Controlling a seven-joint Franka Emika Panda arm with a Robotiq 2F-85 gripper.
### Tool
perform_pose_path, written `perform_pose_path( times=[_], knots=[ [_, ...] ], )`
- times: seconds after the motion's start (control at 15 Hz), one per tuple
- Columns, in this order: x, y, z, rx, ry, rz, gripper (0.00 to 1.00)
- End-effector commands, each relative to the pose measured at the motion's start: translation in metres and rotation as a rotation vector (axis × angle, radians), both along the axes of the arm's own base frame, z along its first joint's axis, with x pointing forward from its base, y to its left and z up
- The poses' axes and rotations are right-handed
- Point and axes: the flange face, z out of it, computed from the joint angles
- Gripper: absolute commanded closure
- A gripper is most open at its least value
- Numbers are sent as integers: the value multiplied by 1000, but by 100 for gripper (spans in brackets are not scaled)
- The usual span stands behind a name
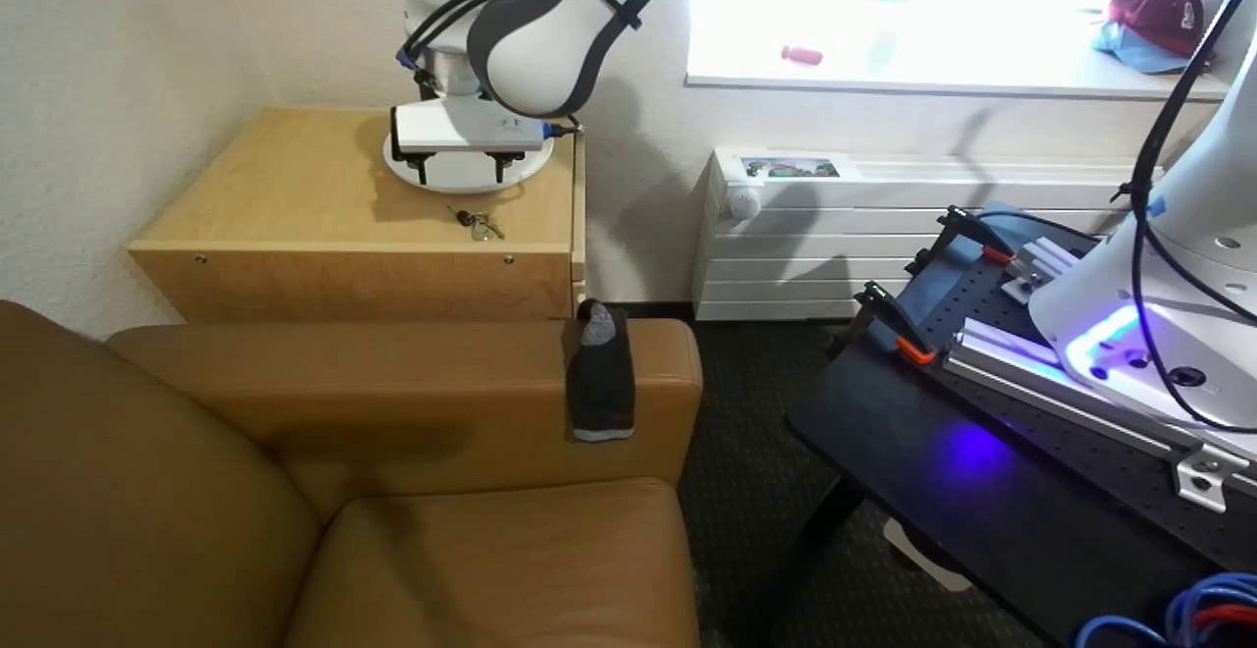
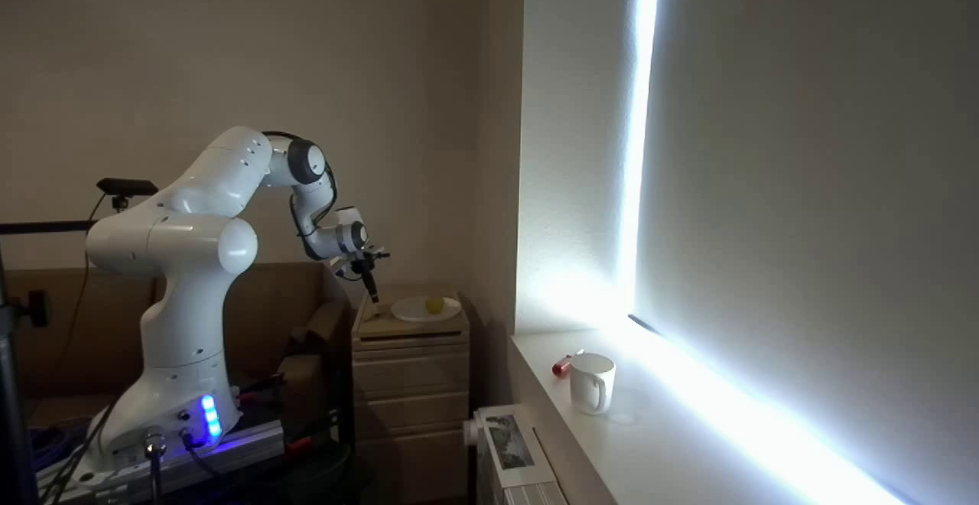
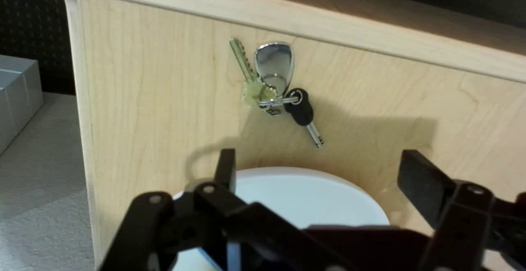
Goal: Put the keys on the plate, slide the plate to the left, then put the cup on the windowsill on the right side of the nightstand
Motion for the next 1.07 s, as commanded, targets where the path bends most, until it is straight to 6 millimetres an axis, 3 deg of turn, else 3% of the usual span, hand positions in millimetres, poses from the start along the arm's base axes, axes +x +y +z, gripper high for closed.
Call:
perform_pose_path(
  times=[0.0,0.13,0.2,0.53,1.0],
  knots=[
    [1,0,-13,37,44,-38,0],
    [0,0,-23,46,49,-55,0],
    [-2,1,-12,26,37,-39,0],
    [-2,1,-15,25,38,-39,0],
    [-3,3,-43,28,46,-36,0]
  ],
)
